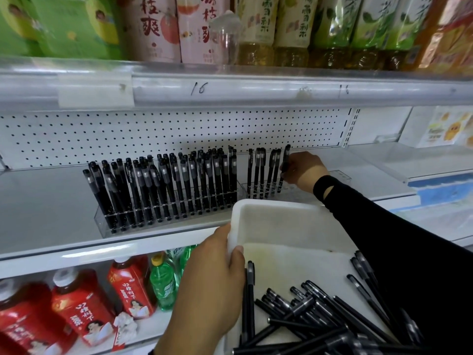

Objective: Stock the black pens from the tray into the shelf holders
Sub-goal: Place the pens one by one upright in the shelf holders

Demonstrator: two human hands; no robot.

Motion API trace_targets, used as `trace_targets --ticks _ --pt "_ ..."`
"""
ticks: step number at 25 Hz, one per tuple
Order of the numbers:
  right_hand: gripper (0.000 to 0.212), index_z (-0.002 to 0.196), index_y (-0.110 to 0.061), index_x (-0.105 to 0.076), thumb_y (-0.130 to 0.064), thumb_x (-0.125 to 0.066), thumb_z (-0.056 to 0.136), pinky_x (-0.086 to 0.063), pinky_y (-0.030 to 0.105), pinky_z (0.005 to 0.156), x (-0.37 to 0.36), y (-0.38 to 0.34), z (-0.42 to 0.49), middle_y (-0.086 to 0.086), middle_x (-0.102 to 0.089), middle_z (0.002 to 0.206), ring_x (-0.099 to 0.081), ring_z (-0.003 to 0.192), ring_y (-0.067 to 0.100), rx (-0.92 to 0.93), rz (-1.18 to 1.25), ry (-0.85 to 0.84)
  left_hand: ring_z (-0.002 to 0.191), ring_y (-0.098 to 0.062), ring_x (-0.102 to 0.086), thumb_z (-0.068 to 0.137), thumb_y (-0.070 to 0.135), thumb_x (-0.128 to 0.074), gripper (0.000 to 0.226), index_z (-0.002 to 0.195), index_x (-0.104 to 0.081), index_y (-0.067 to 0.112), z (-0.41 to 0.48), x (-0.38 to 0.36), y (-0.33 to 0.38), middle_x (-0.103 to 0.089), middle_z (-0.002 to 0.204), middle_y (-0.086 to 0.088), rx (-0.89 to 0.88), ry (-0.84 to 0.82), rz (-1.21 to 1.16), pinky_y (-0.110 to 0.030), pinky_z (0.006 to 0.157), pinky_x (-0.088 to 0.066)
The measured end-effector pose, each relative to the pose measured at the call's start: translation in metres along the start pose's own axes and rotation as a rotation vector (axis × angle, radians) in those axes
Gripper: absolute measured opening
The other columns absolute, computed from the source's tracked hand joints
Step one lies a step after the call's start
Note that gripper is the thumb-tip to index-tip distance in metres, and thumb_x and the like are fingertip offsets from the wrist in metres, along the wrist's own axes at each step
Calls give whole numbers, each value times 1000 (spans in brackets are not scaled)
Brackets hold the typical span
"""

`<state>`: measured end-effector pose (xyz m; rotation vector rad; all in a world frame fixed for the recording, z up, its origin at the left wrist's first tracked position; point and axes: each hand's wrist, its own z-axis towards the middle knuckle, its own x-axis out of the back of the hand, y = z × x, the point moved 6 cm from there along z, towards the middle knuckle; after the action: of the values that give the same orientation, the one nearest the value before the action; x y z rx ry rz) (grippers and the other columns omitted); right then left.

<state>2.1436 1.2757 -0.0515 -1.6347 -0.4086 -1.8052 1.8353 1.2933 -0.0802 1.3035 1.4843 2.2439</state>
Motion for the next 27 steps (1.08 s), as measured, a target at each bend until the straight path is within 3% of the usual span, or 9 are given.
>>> trace_targets --ticks 6,9,11,13,15,17,19,22,27 --pt "25 93 -7 -72 -29 -60 94 -43 26 69 -15 2 10 11 -70 97 -59 79 26 -28 -102 -88 89 11 -56 101 28 -47 33 129 -52 45 2 -2 -2 -63 99 27 11 -6 7 -11 72 -45" --pt "26 108 -14 -73 -33 -63 94 -50 28 82 -17 4 10 7 -69 115 -64 98 26 -16 -119 -125 90 9 -57 100 29 -48 33 130 -52 43 1 0 -3 -63 100 26 15 7 1 -16 75 -47" --pt "29 119 -19 -71 -31 -67 92 -48 29 93 -1 10 2 3 -66 125 -62 113 25 -26 -40 -68 90 11 -56 100 28 -48 34 130 -52 43 1 0 -3 -63 100 27 12 10 -8 -11 73 -45" --pt "15 100 -18 -75 -29 -70 91 -49 26 83 28 13 -21 2 -72 106 -66 100 22 12 91 98 88 13 -55 100 28 -48 33 130 -52 42 1 0 -4 -62 98 27 10 11 -5 -6 69 -41" --pt "23 77 -16 -73 -34 -70 91 -47 25 67 52 10 -54 -2 -70 75 -65 73 14 86 242 152 85 13 -55 101 28 -48 32 129 -52 43 2 -1 -3 -61 96 29 15 4 1 -6 66 -40" --pt "33 66 -17 -70 -39 -70 90 -51 26 57 60 -6 -88 -4 -65 58 -59 54 11 218 355 -13 85 12 -55 100 28 -48 32 128 -53 43 1 -1 -2 -60 94 29 17 7 9 -6 67 -39" --pt "33 69 -15 -70 -40 -71 90 -52 23 53 45 -22 -117 -1 -68 59 -60 50 9 302 355 -318 85 9 -56 100 28 -49 31 127 -53 42 0 -2 0 -61 94 27 13 7 18 -8 68 -41" --pt "33 79 -14 -72 -46 -70 88 -50 20 56 -1 -34 -149 -1 -74 69 -65 55 6 348 79 -671 84 4 -59 100 29 -49 29 125 -53 43 -2 -1 3 -64 94 22 15 12 21 -20 72 -49" --pt "52 78 -12 -72 -63 -65 84 -58 31 72 -52 -61 -172 0 -74 69 -63 56 9 297 28 -724 85 1 -60 100 27 -48 30 126 -53 40 -5 2 6 -65 95 18 12 38 32 -26 73 -51"
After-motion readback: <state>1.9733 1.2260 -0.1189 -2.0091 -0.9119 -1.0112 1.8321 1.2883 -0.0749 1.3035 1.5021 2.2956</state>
